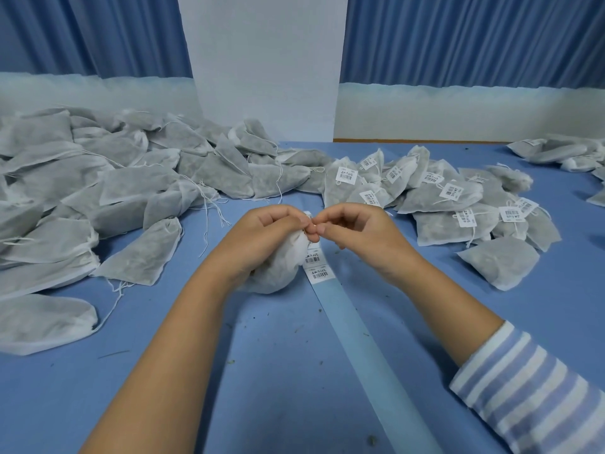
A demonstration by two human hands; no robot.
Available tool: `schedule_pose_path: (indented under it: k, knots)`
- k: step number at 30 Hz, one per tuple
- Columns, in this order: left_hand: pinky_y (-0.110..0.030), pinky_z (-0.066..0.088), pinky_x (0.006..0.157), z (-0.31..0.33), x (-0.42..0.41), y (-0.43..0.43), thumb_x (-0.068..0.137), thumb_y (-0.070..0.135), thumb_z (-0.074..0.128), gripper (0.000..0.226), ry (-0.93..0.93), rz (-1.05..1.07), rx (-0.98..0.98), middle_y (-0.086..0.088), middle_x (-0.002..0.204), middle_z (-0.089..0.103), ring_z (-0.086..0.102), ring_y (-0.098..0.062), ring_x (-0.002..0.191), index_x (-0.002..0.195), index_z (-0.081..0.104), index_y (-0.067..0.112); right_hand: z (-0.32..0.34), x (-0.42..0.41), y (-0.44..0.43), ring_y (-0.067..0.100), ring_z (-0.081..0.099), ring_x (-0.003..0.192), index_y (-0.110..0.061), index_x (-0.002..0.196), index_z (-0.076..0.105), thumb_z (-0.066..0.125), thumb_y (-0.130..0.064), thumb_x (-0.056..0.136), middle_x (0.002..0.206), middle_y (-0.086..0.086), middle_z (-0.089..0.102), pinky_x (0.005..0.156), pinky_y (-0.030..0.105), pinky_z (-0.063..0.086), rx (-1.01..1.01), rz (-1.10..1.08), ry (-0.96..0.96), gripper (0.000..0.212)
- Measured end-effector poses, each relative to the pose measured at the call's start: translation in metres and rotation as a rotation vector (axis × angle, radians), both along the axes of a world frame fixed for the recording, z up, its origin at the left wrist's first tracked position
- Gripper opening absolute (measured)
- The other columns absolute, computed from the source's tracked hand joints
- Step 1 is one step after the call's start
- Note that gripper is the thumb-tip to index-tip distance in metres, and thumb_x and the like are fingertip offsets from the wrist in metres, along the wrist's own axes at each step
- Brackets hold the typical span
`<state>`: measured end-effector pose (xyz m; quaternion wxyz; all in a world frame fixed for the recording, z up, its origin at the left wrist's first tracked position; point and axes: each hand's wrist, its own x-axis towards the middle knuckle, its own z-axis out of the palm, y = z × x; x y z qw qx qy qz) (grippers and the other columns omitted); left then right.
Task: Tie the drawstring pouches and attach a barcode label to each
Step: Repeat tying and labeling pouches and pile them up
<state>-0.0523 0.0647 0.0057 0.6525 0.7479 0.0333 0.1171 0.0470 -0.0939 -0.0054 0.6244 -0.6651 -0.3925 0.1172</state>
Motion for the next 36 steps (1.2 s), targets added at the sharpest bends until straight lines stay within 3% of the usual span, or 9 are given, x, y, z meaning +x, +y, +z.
schedule_pose_path:
  k: [5,9,12,17,25,31,36]
  knots:
    - [-0.011,0.048,0.078,-0.0006,-0.0001,-0.0017,0.093,0.021,0.056,0.026,0.034,-0.03,0.038,0.0,0.087,0.076,0.066,-0.008,0.087,0.073,0.071,0.026,-0.0011,-0.0005,-0.0004,-0.005,0.061,0.069,-0.004,0.091,0.074,0.068,-0.002,0.088,0.072,-0.014,0.072,0.066,0.007,0.044,-0.052,0.019,-0.067,0.007]
    - [-0.019,0.044,0.08,-0.0007,0.0011,-0.0019,0.088,0.028,0.063,0.018,0.053,0.082,0.093,0.006,0.089,0.075,0.064,0.001,0.084,0.075,0.075,0.026,-0.0009,0.0007,0.0004,0.0,0.059,0.069,-0.007,0.084,0.072,0.067,-0.004,0.088,0.077,-0.011,0.072,0.068,0.011,0.044,-0.083,-0.057,-0.113,0.007]
    - [-0.017,0.042,0.066,-0.0035,0.0033,-0.0002,0.085,0.036,0.071,0.013,0.078,0.201,0.143,0.002,0.081,0.072,0.059,-0.003,0.07,0.077,0.076,0.027,-0.0007,0.0003,0.0015,-0.002,0.053,0.064,-0.012,0.079,0.068,0.065,-0.003,0.089,0.067,-0.017,0.063,0.065,0.013,0.044,-0.11,-0.083,-0.117,0.014]
    - [-0.006,0.036,0.05,-0.0047,0.0053,-0.0002,0.086,0.029,0.073,0.02,0.075,0.176,0.208,0.018,0.059,0.061,0.051,0.003,0.054,0.067,0.073,0.028,-0.0004,-0.0038,0.0018,0.003,0.057,0.068,-0.009,0.079,0.062,0.071,0.0,0.084,0.075,-0.003,0.062,0.069,0.017,0.045,-0.103,-0.043,-0.1,0.013]
    - [-0.009,0.035,0.052,-0.0056,0.0069,0.0047,0.086,0.037,0.071,0.02,0.108,0.147,0.31,0.016,0.06,0.059,0.048,-0.001,0.058,0.066,0.074,0.035,-0.0026,-0.0016,0.0024,0.01,0.058,0.072,-0.012,0.092,0.072,0.066,0.005,0.085,0.08,0.009,0.068,0.073,0.02,0.048,-0.125,-0.066,-0.121,0.019]
    - [-0.006,0.033,0.048,-0.008,0.0087,0.0068,0.087,0.036,0.071,0.018,0.11,0.189,0.333,0.021,0.055,0.058,0.046,0.003,0.052,0.072,0.076,0.027,-0.0015,0.0037,0.0015,0.004,0.057,0.069,-0.016,0.084,0.075,0.067,-0.008,0.088,0.073,-0.006,0.068,0.068,0.019,0.047,-0.225,-0.056,-0.053,0.012]
    - [-0.007,0.041,0.064,-0.0067,0.0058,0.006,0.089,0.026,0.072,0.008,0.042,0.129,0.328,0.009,0.079,0.073,0.056,0.001,0.07,0.084,0.078,0.024,0.0008,0.0048,0.0005,0.005,0.058,0.069,-0.015,0.082,0.076,0.064,-0.01,0.09,0.07,-0.005,0.066,0.064,0.016,0.046,-0.243,0.013,0.11,0.016]
